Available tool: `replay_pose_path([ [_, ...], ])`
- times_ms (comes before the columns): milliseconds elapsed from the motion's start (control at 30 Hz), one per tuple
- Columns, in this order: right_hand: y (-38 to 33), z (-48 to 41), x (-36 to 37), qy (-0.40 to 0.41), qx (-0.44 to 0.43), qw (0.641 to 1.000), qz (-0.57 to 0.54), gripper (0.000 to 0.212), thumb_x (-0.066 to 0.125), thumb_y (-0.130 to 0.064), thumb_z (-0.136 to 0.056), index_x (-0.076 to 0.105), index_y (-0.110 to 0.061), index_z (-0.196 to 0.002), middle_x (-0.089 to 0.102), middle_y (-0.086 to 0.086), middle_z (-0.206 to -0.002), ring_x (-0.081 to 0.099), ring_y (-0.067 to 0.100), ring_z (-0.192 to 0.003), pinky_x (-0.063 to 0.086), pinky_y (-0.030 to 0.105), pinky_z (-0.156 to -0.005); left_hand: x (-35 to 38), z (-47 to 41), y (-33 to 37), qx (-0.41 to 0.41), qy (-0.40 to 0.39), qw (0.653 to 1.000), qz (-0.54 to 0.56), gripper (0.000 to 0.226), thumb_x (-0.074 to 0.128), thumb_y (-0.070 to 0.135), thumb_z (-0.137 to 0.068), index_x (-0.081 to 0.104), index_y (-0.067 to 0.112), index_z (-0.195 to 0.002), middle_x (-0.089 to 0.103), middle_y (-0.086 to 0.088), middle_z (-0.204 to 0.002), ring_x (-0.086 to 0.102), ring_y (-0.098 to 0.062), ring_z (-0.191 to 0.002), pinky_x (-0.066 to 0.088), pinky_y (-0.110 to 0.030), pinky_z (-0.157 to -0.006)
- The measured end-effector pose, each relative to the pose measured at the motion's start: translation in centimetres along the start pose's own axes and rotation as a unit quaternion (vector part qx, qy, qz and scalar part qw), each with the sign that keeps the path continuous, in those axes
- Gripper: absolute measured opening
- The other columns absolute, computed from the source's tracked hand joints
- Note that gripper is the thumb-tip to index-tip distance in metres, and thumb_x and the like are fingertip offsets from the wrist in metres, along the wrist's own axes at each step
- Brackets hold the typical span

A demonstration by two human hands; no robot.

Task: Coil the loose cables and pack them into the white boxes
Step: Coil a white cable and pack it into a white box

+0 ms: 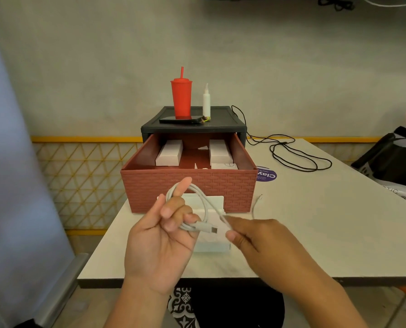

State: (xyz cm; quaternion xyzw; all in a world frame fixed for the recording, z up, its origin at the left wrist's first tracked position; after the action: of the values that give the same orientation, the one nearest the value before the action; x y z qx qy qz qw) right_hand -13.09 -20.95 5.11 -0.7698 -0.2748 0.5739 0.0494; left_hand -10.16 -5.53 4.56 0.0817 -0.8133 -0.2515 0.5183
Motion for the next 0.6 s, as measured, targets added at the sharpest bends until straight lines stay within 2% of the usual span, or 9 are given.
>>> replay_pose_path([
  [33,-0.4,0.1,0.4,-0.019,-0.005,1.0,0.005,0.037,0.036,-0.042,-0.097,0.04,-0.043,-0.133,0.065,-0.004,-0.109,0.057,0.019,-0.098,0.047,0.028,-0.079,0.0,0.0,-0.1,0.016,0.044,0.999,-0.003,0.054,0.062,0.011,-0.08,0.048,-0.008,-0.129,0.058,0.0,-0.066,0.054,-0.01,-0.053,0.054,-0.027,-0.069],
  [67,-0.9,0.2,0.8,-0.035,-0.011,0.999,0.005,0.039,0.036,-0.042,-0.097,0.036,-0.042,-0.135,0.064,-0.002,-0.11,0.056,0.02,-0.1,0.047,0.03,-0.081,-0.2,0.1,0.0,0.037,0.073,0.997,0.007,0.055,0.064,0.012,-0.072,0.052,-0.008,-0.122,0.056,0.003,-0.062,0.051,-0.007,-0.047,0.055,-0.025,-0.063],
  [167,-1.9,0.5,1.4,-0.059,-0.029,0.998,0.007,0.045,0.037,-0.043,-0.096,0.027,-0.044,-0.14,0.06,-0.001,-0.121,0.054,0.022,-0.11,0.047,0.033,-0.087,0.3,0.2,0.0,0.086,0.094,0.99,-0.06,0.041,0.047,0.019,-0.083,0.053,-0.001,-0.119,0.056,0.005,-0.063,0.048,-0.005,-0.049,0.055,-0.023,-0.067],
  [267,-2.6,0.9,1.2,-0.065,-0.043,0.997,0.006,0.034,0.038,-0.038,-0.096,0.043,-0.034,-0.13,0.064,-0.001,-0.109,0.057,0.021,-0.098,0.049,0.033,-0.081,-0.1,0.1,0.1,0.111,0.122,0.971,-0.173,0.039,0.044,0.019,-0.084,0.052,0.011,-0.121,0.059,0.004,-0.065,0.048,-0.006,-0.055,0.048,-0.021,-0.071],
  [333,-3.0,1.0,0.7,-0.055,-0.055,0.997,0.018,0.025,0.039,-0.034,-0.096,0.052,-0.024,-0.115,0.065,0.0,-0.098,0.058,0.021,-0.088,0.049,0.035,-0.076,-0.2,0.1,0.2,0.136,0.127,0.932,-0.31,0.029,0.041,0.016,-0.09,0.058,0.026,-0.112,0.063,0.004,-0.068,0.049,-0.005,-0.057,0.046,-0.02,-0.071],
  [400,-3.3,1.0,0.1,-0.039,-0.064,0.997,0.029,0.025,0.039,-0.033,-0.096,0.055,-0.022,-0.111,0.066,-0.001,-0.097,0.058,0.019,-0.088,0.048,0.034,-0.077,-0.1,0.2,-0.3,0.131,0.114,0.88,-0.442,0.036,0.039,0.011,-0.096,0.068,0.032,-0.096,0.067,0.006,-0.076,0.052,-0.002,-0.061,0.043,-0.02,-0.079],
  [500,-3.8,1.0,-0.5,-0.003,-0.091,0.995,0.044,0.023,0.039,-0.035,-0.096,0.057,-0.024,-0.104,0.065,-0.004,-0.094,0.057,0.015,-0.084,0.046,0.032,-0.076,0.6,0.2,-1.4,0.092,0.049,0.828,-0.551,0.029,0.038,0.007,-0.097,0.061,0.01,-0.115,0.067,0.013,-0.07,0.053,0.016,-0.072,0.038,-0.003,-0.076],
  [533,-3.8,1.0,-0.7,0.015,-0.096,0.995,0.036,0.022,0.04,-0.036,-0.095,0.058,-0.025,-0.098,0.065,-0.005,-0.088,0.056,0.014,-0.078,0.046,0.032,-0.072,0.9,0.3,-1.7,0.076,0.033,0.821,-0.565,0.027,0.039,0.007,-0.098,0.059,0.015,-0.115,0.065,0.016,-0.068,0.053,0.02,-0.075,0.037,0.0,-0.075],
  [600,-3.7,0.8,-1.2,0.05,-0.106,0.993,0.011,0.021,0.044,-0.039,-0.088,0.06,-0.026,-0.086,0.064,-0.01,-0.077,0.056,0.012,-0.07,0.046,0.027,-0.064,1.0,0.4,-2.3,0.043,0.01,0.829,-0.558,0.021,0.041,0.017,-0.099,0.056,0.032,-0.099,0.063,0.021,-0.067,0.054,0.016,-0.072,0.04,-0.004,-0.073],
])
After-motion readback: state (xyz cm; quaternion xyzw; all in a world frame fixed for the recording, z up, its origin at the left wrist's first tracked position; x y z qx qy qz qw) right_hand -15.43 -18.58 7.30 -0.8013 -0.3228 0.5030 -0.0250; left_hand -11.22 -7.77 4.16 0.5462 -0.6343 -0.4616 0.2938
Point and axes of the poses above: each hand's wrist, its own z-axis away from the middle knuckle, its own x-axis out of the palm, y = z × x, the point moved 4 cm from there along -z, towards the middle knuckle
